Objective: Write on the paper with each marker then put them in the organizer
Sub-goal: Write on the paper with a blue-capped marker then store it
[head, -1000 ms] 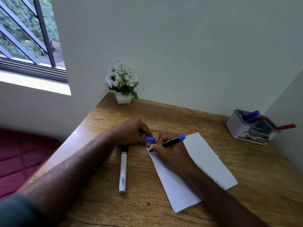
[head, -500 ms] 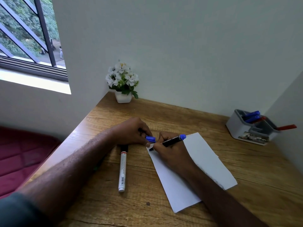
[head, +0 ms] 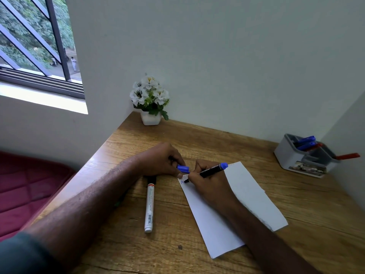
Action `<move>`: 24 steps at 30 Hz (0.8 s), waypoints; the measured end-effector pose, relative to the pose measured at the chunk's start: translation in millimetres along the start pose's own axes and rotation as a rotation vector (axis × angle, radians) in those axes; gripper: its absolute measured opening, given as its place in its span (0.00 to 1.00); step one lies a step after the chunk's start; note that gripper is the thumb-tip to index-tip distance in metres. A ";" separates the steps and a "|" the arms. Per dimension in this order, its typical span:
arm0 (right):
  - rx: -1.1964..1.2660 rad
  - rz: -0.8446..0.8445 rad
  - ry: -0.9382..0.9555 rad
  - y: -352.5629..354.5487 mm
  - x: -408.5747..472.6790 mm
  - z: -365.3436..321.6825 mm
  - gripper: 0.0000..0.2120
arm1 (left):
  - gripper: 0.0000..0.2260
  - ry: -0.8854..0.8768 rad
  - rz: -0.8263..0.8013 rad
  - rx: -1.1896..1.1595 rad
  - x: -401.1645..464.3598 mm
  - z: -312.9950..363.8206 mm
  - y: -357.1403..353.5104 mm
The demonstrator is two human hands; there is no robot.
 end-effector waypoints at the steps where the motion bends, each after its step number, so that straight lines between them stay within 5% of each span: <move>1: 0.005 0.001 0.000 -0.3 0.4 0.2 0.17 | 0.16 0.001 0.000 0.003 0.1 -0.3 0.0; 24: -0.035 0.034 0.016 0.9 -1.2 -3.4 0.22 | 0.15 0.002 -0.002 0.002 0.6 -2.8 -1.2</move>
Point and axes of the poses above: each hand's wrist, its own x-axis towards the middle knuckle, its own y-axis out of the back of the hand, z = x × y, the point moved 9 cm from there along x, towards the middle knuckle, and after that the axes turned 11 degrees about -y, right-handed, at the moved point
